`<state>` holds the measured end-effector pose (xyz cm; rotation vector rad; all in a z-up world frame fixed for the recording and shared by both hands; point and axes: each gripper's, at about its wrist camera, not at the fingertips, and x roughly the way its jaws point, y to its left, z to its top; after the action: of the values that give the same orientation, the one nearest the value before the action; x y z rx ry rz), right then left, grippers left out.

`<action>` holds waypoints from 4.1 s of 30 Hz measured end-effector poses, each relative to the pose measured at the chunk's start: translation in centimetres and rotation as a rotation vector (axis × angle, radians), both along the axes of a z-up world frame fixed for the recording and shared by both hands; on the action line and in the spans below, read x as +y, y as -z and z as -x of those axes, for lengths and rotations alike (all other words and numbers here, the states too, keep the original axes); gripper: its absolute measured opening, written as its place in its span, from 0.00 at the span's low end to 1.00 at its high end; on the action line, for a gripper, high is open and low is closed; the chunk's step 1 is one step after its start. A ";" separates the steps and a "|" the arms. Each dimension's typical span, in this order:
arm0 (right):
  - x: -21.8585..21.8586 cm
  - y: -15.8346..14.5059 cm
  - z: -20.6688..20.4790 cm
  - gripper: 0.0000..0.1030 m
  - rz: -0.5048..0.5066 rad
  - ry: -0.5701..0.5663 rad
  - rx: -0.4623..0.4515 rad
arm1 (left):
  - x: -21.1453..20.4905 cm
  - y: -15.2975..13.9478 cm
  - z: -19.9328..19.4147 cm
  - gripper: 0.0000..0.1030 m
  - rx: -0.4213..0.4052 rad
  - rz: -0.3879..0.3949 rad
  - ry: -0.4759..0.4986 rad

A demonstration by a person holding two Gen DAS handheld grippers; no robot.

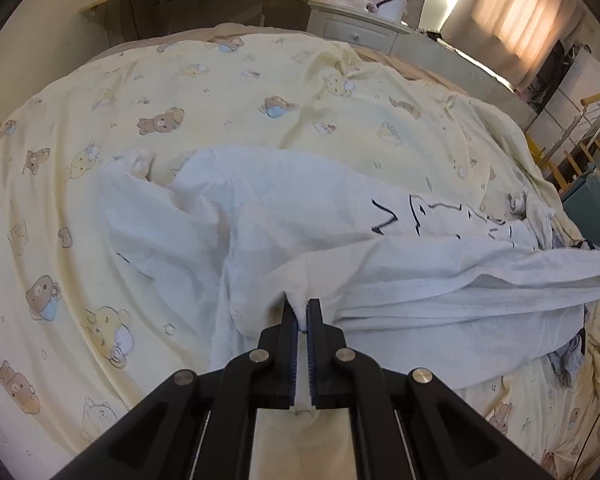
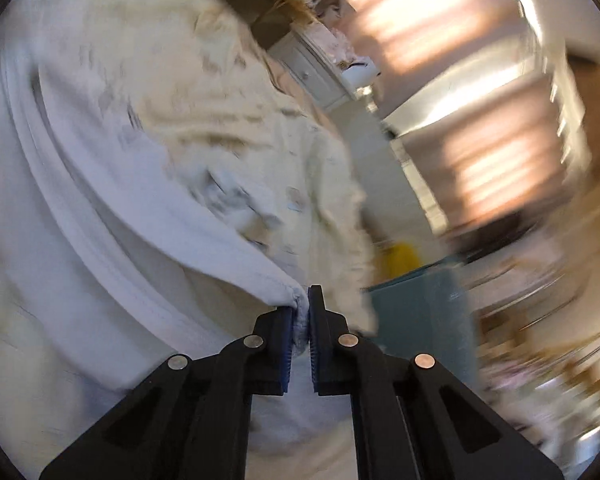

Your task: Fold clothes

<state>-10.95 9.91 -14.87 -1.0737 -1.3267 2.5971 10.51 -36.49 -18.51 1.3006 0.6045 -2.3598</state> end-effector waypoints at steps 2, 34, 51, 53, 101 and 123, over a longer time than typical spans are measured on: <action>0.6 -0.5 0.3 0.06 0.082 0.030 -0.032 | -1.0 -0.6 -0.8 0.09 0.014 0.019 -0.016; 3.7 -2.0 1.5 0.06 0.581 0.139 -0.275 | 16.2 5.0 13.4 0.39 0.002 0.461 0.625; 5.6 -2.2 1.6 0.06 0.573 0.145 -0.246 | 13.3 5.5 12.6 0.41 -0.101 0.537 0.601; 6.6 -2.4 2.1 0.06 0.579 0.183 -0.225 | 11.8 5.1 11.4 0.41 -0.125 0.545 0.595; 7.9 -8.5 -4.7 0.06 0.637 0.165 -0.321 | 6.4 -7.4 -10.9 0.00 -0.129 0.278 0.464; 8.5 -2.2 -20.2 0.06 0.601 0.107 -0.748 | 17.1 -3.1 -28.6 0.00 -0.303 0.154 0.504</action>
<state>9.20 18.44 -12.70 -2.2833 -0.4510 2.6610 39.14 -19.37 -15.39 1.8562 -0.0051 -2.4371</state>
